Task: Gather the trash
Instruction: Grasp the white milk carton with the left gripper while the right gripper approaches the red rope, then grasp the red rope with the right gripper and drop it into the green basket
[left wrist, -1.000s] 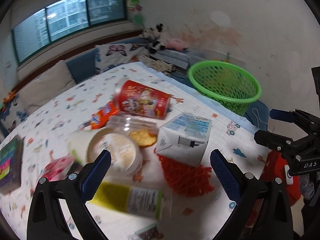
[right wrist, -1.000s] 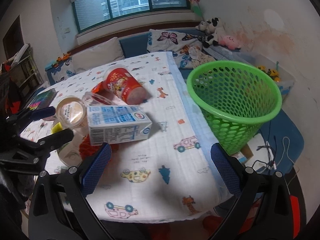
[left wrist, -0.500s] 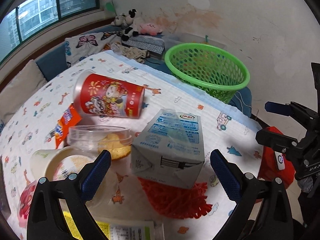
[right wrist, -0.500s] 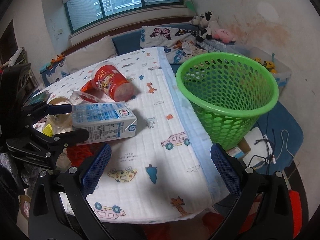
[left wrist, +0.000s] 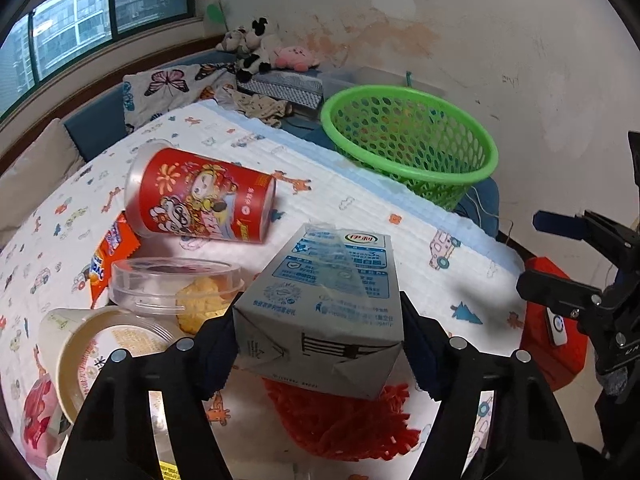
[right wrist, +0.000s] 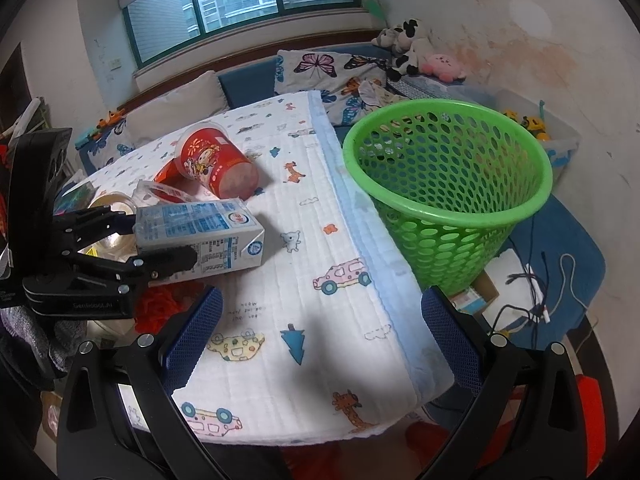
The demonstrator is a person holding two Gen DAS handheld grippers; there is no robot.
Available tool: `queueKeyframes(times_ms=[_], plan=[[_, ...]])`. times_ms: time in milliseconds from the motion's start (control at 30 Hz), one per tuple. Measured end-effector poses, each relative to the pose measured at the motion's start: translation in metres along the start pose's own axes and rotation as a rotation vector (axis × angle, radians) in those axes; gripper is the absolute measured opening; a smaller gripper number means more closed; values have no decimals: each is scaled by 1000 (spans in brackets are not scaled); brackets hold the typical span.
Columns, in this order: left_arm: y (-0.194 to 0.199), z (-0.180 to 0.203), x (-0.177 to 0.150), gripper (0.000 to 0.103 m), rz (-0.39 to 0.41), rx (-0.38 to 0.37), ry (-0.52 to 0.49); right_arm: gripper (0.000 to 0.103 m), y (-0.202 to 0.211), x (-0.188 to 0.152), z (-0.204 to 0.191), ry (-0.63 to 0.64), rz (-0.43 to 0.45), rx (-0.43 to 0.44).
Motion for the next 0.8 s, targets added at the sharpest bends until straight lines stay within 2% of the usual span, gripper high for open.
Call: queueKeyframes(times_ms=[233,400,600,800], plan=[[31,2,13,68,89,-9,10,98,1,0,-6,13,0,8],[59,-11,27,67,155,-5,67,98,1,1,-19,36,2,40],[104,-32,38,68,248,37,122,98,-8,4,-47,71,-12,134],[131,-51,36,68,291,82,155,89,-24,9,-84,96,-52,242]])
Point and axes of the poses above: each gripper's, at about its wrist camera, not at the fingertips, and y roughly against the way its jaws point, z to its right, x to its top, the point moved 3 cm from there along -y, roughly the way its jaws point, and after that the axes turned 3 degrees about y, right-handed, at the moved point
